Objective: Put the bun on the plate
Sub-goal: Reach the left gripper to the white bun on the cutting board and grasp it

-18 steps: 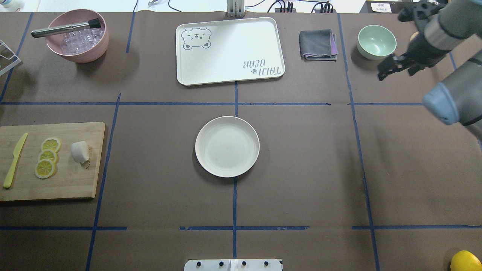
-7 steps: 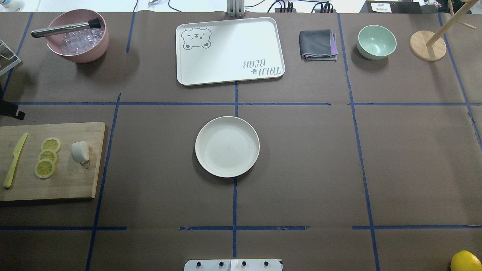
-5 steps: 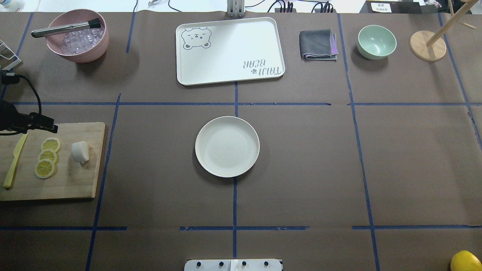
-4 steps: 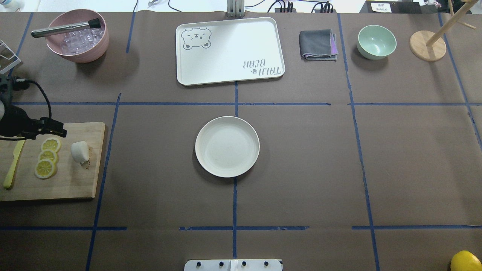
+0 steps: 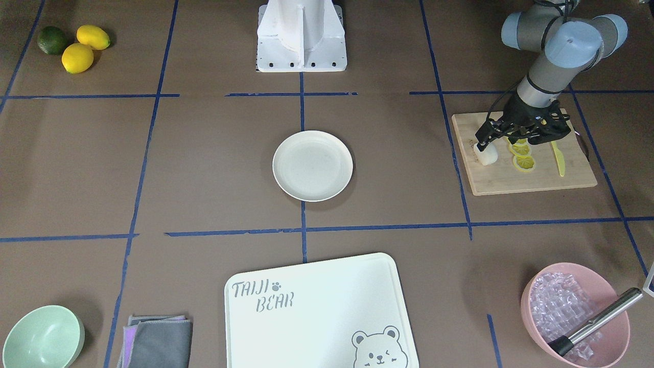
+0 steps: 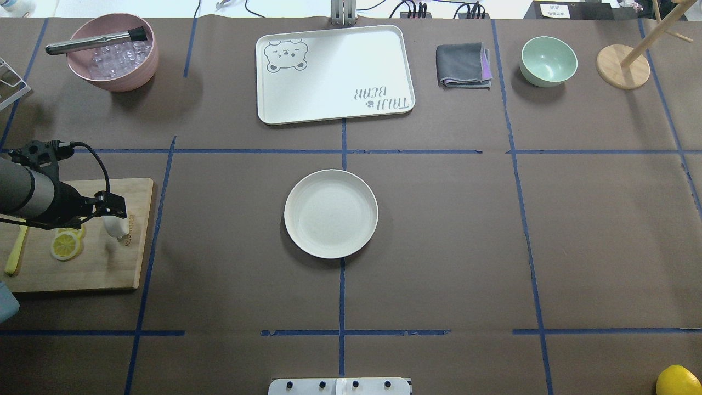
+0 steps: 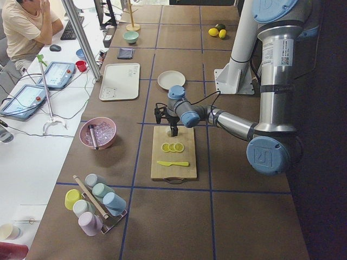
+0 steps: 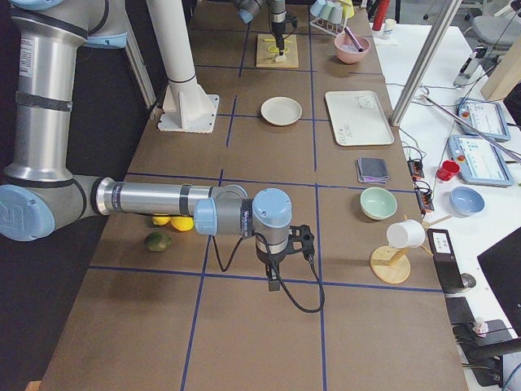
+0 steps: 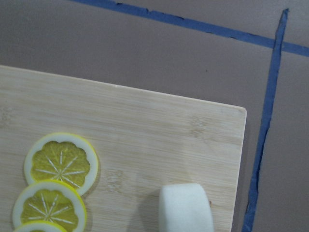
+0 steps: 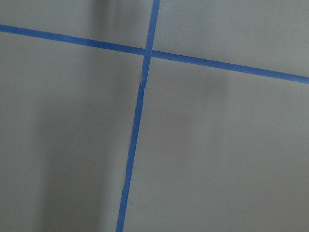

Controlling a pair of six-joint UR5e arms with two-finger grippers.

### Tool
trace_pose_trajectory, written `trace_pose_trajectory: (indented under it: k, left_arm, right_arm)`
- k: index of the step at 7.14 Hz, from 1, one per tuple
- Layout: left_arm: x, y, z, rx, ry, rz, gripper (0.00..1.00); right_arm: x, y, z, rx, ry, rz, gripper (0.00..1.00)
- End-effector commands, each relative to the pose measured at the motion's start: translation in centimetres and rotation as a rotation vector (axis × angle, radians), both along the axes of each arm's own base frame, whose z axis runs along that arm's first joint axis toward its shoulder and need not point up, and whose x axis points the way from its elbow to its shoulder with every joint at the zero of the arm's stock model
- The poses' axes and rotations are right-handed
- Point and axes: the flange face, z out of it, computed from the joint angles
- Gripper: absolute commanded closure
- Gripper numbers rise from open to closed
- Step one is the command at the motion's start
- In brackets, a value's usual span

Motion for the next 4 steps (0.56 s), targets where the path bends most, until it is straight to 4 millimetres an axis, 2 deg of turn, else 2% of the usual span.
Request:
trace_pose_trajectory:
  k: [1,2,4]
  left_arm:
    - [1.0,-0.5,0.3,-0.005,-0.006,0.002,0.09]
    - [1.3,-0.7,0.7,-0.008,-0.009,0.004,0.13]
    - [3.3,0.0,1.0,-0.011,-0.016,0.041,0.34]
  right_arm:
    - [0.0,0.3,0.2,0.005,0.0,-0.001,0.0]
    - [0.0,0.3,0.1,0.006,0.0,-0.001,0.0]
    - [0.0,0.3,0.1,0.006,0.0,-0.001,0.0]
